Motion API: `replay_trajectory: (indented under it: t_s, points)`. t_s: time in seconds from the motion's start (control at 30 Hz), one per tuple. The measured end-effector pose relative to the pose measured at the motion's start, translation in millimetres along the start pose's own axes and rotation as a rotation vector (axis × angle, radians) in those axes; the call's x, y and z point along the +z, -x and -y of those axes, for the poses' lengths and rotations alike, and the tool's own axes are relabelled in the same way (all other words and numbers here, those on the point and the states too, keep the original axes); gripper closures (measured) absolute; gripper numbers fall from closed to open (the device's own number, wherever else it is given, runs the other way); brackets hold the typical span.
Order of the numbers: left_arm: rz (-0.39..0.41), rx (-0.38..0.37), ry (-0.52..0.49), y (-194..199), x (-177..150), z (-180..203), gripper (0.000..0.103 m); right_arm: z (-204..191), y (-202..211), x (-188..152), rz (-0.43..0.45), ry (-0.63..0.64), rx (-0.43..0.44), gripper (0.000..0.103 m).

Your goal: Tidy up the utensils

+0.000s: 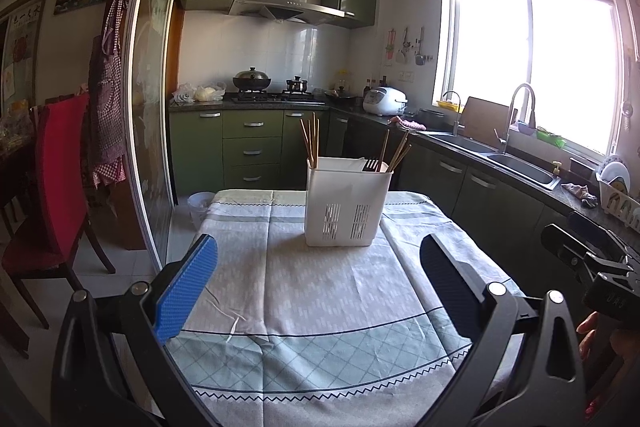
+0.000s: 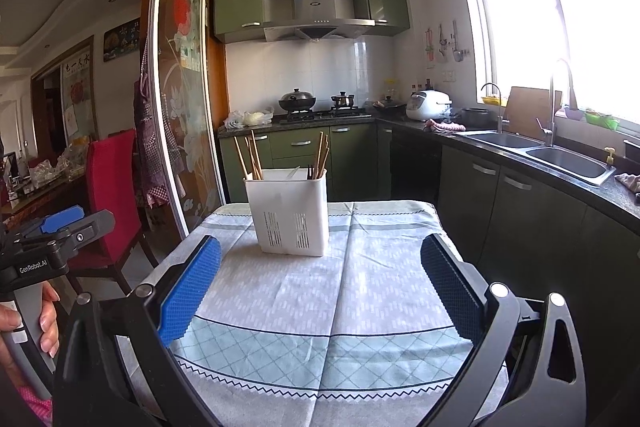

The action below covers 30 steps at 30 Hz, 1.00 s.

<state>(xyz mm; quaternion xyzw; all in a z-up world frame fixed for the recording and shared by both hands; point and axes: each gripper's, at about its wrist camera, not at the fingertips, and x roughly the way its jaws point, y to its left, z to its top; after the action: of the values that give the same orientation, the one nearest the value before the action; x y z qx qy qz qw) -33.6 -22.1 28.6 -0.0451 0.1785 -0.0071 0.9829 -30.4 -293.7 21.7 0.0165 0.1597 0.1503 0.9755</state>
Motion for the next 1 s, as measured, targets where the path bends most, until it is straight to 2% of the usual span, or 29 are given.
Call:
replay_trajectory:
  t_s: [0.87,1.0]
  points:
    - [0.009,0.015,0.025,0,-2,-7,0.007,-9,-8,-2,-0.014,0.016,0.016,0.005]
    - [0.013,-0.006,0.021,-2,-1,-7,0.007,-9,-11,-5,-0.020,0.017,0.016,0.005]
